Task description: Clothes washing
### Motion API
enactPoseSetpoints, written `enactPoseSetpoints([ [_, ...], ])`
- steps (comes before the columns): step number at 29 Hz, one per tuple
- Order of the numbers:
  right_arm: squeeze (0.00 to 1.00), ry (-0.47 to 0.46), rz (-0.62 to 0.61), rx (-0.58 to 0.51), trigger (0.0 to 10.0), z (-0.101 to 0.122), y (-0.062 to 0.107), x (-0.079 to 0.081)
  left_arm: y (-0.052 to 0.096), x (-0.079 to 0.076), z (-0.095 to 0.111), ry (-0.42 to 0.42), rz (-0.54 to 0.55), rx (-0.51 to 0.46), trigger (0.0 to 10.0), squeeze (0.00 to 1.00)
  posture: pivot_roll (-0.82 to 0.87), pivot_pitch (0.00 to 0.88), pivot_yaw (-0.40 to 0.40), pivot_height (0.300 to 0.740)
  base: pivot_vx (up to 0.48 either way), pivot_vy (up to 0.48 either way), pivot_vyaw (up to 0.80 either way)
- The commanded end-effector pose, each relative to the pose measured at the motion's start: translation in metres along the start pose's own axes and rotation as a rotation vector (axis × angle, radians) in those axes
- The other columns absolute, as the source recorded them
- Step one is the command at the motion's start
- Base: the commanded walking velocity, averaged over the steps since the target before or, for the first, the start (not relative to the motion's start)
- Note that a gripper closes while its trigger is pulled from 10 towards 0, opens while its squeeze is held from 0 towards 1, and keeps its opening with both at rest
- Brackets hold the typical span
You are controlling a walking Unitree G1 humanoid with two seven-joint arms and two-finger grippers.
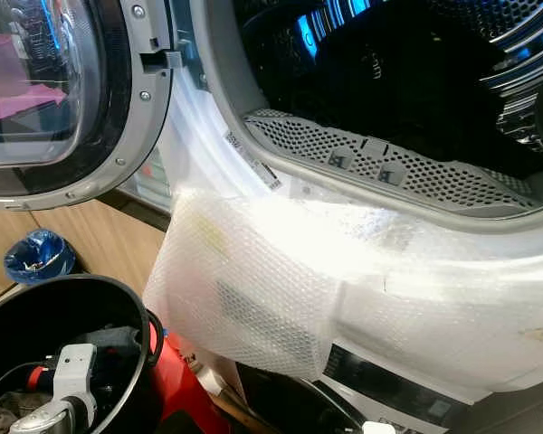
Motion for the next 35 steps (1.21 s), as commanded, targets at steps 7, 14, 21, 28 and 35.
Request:
enactPoseSetpoints([
  [7, 0.0, -0.015, -0.005, 0.003, 10.0, -0.001, 0.0, -0.001, -0.002, 0.0, -0.014, -0.017, 0.023, 0.035, 0.0, 0.0, -0.02, 0.096, -0.069, 0.74, 0.0, 0.0, 0.0],
  [14, 0.0, -0.024, -0.003, 0.005, 10.0, -0.001, 0.0, 0.0, -0.001, 0.005, -0.013, -0.035, 0.051, 0.032, 0.0, 0.0, -0.02, 0.099, -0.064, 0.74, 0.0, 0.0, 0.0],
  [21, 0.0, -0.028, 0.002, 0.002, 10.0, -0.001, 0.0, 0.003, 0.0, 0.004, -0.011, -0.038, 0.054, 0.014, 0.0, 0.0, -0.02, 0.097, -0.056, 0.74, 0.0, 0.0, 0.0],
  [28, 0.0, -0.032, 0.008, 0.002, 10.0, -0.001, 0.0, 0.006, 0.001, 0.001, -0.009, -0.028, 0.054, -0.008, 0.0, 0.0, -0.02, 0.097, -0.051, 0.74, 0.0, 0.0, 0.0],
  [35, 0.0, -0.036, 0.014, 0.0, 10.0, 0.001, -0.001, 0.008, 0.005, 0.006, -0.007, 0.01, 0.103, -0.043, 0.0, 0.0, -0.01, 0.09, -0.047, 0.74, 0.0, 0.0, 0.0],
])
Point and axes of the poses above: a point about 5 cm out from each wrist's last joint towards the gripper, its own y axis pointing back from the gripper into the wrist, its own z axis along the axis of the wrist's last joint, x = y × z, the point moved 5 cm from there along -y, pointing out of the wrist towards the gripper, and after that the axes turned 9 degrees about y, right-handed, at the moved point
